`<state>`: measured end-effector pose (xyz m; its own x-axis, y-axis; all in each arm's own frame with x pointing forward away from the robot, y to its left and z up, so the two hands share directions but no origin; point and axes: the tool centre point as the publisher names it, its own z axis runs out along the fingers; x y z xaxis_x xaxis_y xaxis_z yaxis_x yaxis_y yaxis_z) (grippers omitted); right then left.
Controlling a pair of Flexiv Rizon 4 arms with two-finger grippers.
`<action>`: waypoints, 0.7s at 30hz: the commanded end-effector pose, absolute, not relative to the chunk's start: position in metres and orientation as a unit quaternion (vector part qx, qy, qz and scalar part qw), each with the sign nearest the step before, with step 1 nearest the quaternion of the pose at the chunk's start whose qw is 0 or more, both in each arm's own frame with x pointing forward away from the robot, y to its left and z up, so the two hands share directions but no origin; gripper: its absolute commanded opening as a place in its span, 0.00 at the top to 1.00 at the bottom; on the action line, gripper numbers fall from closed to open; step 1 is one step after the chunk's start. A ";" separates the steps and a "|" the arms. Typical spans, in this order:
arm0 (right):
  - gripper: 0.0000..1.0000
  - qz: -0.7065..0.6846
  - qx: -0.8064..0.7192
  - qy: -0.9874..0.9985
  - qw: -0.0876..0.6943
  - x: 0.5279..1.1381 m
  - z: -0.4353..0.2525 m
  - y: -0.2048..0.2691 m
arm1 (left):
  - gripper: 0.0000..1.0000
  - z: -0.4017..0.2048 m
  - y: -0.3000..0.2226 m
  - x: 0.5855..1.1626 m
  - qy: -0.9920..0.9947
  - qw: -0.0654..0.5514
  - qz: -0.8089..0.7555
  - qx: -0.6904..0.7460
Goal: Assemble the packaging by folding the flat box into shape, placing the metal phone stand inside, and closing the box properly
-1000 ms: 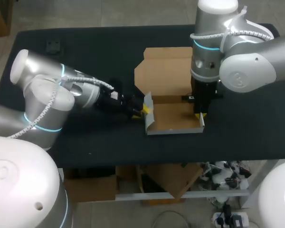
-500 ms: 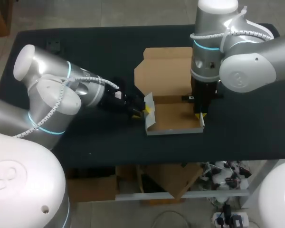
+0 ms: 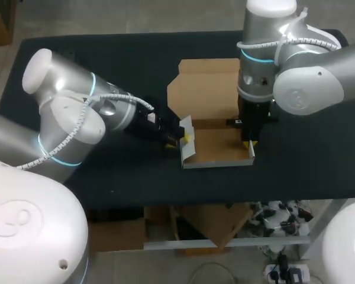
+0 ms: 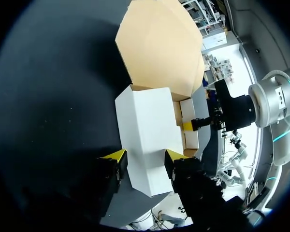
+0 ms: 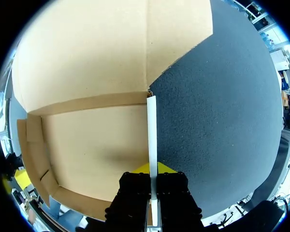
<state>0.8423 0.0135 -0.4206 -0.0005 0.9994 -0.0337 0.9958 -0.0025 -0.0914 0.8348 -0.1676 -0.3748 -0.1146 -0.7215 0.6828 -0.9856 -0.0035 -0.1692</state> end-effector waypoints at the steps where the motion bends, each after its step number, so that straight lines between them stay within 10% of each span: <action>1: 1.00 0.045 -0.707 -0.706 0.020 0.842 -0.421 0.015 | 0.42 -0.372 -0.172 0.836 -0.684 0.180 0.290 0.644; 21: 1.00 0.045 -0.707 -0.706 0.020 0.842 -0.421 0.015 | 0.48 -0.377 -0.172 0.837 -0.697 0.127 0.246 0.662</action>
<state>0.8423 0.0136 -0.4205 -0.0007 0.9994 -0.0335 0.9958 -0.0024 -0.0913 0.8372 -0.1688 -0.3772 -0.1105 -0.7983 0.5920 -0.9846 0.0067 -0.1747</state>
